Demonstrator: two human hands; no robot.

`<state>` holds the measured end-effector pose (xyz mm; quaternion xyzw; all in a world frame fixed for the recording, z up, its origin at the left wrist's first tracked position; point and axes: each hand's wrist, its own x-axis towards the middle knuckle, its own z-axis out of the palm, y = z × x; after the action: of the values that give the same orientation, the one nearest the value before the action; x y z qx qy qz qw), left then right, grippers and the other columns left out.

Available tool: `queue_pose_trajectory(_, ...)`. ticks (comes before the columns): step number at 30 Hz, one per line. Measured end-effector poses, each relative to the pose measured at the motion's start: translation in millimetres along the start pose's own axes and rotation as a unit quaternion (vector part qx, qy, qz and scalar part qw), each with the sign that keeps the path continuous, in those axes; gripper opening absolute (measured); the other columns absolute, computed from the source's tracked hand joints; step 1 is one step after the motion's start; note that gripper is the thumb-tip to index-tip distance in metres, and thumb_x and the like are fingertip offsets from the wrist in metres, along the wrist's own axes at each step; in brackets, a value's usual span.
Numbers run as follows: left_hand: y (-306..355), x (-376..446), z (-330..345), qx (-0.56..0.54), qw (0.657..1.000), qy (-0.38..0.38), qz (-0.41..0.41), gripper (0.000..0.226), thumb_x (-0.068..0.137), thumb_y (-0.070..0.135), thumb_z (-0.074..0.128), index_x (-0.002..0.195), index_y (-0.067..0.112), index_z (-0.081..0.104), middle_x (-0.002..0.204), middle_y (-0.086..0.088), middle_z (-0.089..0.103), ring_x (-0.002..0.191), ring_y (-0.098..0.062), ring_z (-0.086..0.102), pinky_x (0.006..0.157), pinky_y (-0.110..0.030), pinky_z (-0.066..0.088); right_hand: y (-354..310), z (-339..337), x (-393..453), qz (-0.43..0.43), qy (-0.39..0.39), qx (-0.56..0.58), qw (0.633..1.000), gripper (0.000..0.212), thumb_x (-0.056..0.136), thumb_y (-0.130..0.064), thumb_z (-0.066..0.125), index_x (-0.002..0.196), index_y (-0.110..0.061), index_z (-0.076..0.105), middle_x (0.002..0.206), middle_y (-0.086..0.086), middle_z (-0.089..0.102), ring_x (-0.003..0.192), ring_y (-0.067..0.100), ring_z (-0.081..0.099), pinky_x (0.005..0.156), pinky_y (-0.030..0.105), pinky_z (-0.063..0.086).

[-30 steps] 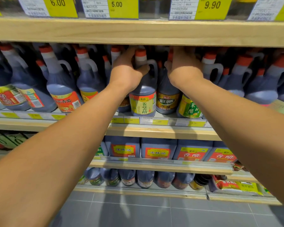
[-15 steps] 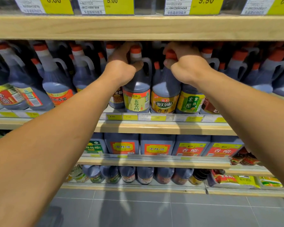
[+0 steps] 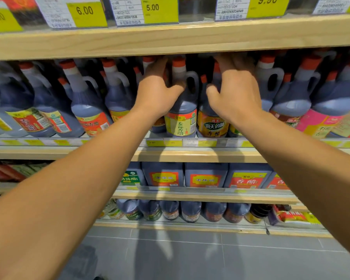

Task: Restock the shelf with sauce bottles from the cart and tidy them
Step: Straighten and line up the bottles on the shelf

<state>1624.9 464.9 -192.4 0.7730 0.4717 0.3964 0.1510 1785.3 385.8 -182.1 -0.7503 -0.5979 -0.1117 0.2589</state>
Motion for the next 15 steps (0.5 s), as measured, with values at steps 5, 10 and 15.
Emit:
queue_pose_trajectory(5,-39,-32,-50,0.128,0.988,0.065,-0.048,0.042,0.083,0.038,0.063,0.108,0.005,0.059,0.106,-0.016,0.061,0.104,-0.032,0.054,0.08,-0.031,0.035,-39,9,-22,-0.078,0.038,0.015,0.996,0.04,0.088,-0.031,0.054,0.122,-0.01,0.051,0.116,0.018,0.054,0.107,0.039,0.047,0.091,0.046,0.034)
queue_pose_trajectory(10,-73,-28,-88,0.163,0.978,0.094,-0.092,0.039,0.084,0.035,0.062,0.106,0.004,0.057,0.108,-0.02,0.058,0.107,-0.035,0.051,0.083,-0.034,0.035,-93,21,-16,-0.124,0.027,0.001,0.992,0.045,0.088,-0.032,0.053,0.13,-0.016,0.048,0.122,0.013,0.053,0.111,0.037,0.048,0.091,0.043,0.035)
queue_pose_trajectory(15,-86,-6,-103,0.262,0.962,0.06,-0.055,0.038,0.082,0.033,0.06,0.108,0.006,0.061,0.103,-0.023,0.064,0.102,-0.042,0.054,0.084,-0.044,0.045,-134,33,8,-0.108,-0.008,-0.069,0.992,0.033,0.092,-0.032,0.051,0.117,-0.012,0.057,0.118,0.019,0.061,0.108,0.041,0.056,0.081,0.041,0.043)
